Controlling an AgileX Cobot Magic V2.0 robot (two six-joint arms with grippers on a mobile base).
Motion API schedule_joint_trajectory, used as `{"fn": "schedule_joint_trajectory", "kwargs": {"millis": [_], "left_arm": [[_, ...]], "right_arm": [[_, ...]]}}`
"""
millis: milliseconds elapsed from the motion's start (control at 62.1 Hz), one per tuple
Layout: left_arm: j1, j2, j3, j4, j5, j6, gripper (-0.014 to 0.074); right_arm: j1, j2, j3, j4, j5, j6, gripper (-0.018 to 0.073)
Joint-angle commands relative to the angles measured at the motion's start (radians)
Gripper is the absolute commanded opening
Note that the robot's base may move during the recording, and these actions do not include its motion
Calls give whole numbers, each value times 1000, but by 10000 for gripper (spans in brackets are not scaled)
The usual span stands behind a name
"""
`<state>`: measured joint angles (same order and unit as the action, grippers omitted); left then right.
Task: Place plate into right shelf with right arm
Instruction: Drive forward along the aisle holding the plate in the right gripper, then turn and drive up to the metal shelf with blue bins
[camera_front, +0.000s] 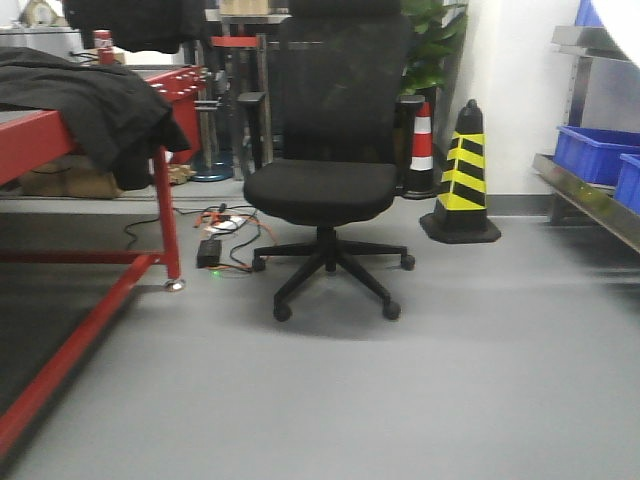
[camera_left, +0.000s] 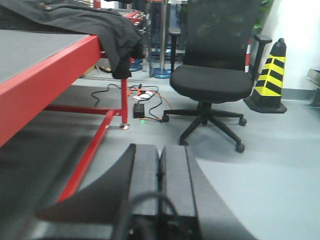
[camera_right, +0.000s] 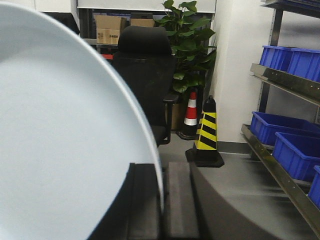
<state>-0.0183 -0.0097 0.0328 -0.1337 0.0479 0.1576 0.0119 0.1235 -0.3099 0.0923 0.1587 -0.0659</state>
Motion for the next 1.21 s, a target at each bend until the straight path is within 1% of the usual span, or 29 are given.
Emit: {"fn": "schedule_joint_trajectory", "kwargs": {"millis": [0,1191], "left_arm": [[-2,-10,10,-8,-90,-7,-128],[-2,-10,10,-8,-90,-7,-128]], "right_arm": [[-5,10,-30,1,-92,-4,57],[-5,10,-30,1,-92,-4,57]]}}
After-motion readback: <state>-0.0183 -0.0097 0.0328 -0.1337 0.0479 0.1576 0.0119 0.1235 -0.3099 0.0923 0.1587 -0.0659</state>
